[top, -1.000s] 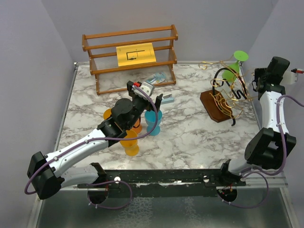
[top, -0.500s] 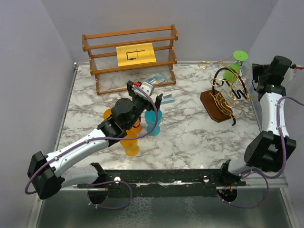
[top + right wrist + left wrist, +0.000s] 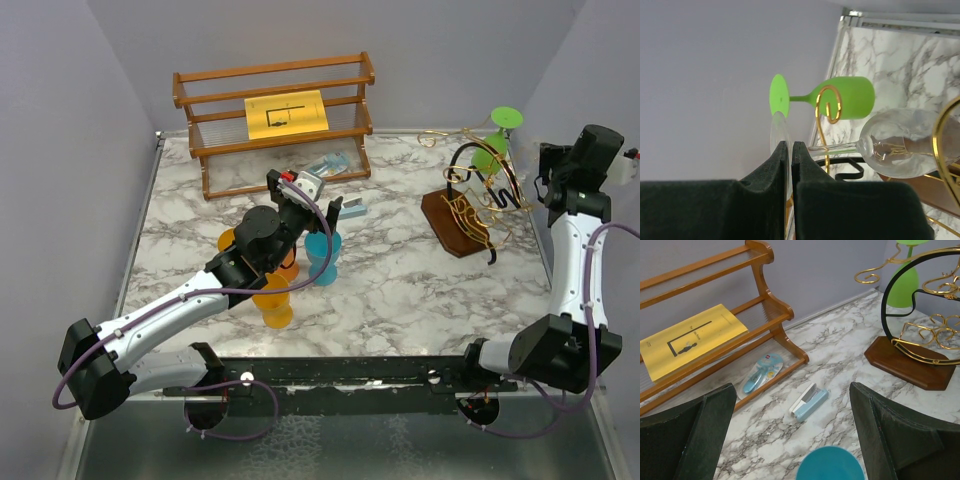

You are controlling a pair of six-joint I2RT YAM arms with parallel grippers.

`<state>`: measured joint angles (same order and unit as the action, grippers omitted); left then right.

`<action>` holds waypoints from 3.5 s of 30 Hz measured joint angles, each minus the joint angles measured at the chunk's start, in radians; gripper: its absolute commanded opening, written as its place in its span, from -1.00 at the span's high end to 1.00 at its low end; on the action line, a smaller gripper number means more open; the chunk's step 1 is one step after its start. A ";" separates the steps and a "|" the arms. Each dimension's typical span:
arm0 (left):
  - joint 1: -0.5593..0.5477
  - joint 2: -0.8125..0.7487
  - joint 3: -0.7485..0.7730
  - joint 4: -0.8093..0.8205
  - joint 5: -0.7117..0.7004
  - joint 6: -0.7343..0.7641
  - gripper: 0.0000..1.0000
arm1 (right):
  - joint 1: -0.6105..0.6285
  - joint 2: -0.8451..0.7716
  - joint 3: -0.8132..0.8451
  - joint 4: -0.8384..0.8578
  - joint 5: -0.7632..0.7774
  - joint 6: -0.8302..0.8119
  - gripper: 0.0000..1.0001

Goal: Take the wine glass off the wine glass rack

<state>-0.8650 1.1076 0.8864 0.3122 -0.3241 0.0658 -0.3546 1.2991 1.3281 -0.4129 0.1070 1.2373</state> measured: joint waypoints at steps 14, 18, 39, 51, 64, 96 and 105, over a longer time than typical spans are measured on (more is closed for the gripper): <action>0.006 0.000 0.003 -0.008 0.006 0.000 -0.98 | 0.000 -0.135 -0.055 0.121 0.121 -0.200 0.98; 0.008 0.000 0.003 -0.008 0.007 -0.001 -0.98 | 0.002 -0.210 -0.064 0.169 0.114 -0.241 0.98; 0.039 0.004 0.065 -0.075 0.034 -0.019 -0.98 | 0.000 -0.587 -0.137 0.235 -0.368 -0.367 0.98; 0.039 0.037 0.176 -0.227 0.113 -0.154 -0.98 | 0.077 -0.736 -0.214 0.317 -0.781 -0.206 0.98; 0.093 -0.118 0.077 -0.335 0.378 -0.600 -0.98 | 0.153 -0.692 -0.410 0.509 -1.046 0.183 0.98; 0.104 0.195 -0.176 0.717 0.881 -1.520 -0.73 | 0.166 -0.641 -0.697 1.109 -1.070 0.846 0.97; 0.097 0.253 -0.178 0.901 0.880 -1.602 -0.42 | 0.166 -0.652 -0.725 1.136 -1.035 0.885 0.98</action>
<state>-0.7685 1.3609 0.7082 1.2137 0.5560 -1.5364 -0.1886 0.6468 0.6029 0.7235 -0.9283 2.1220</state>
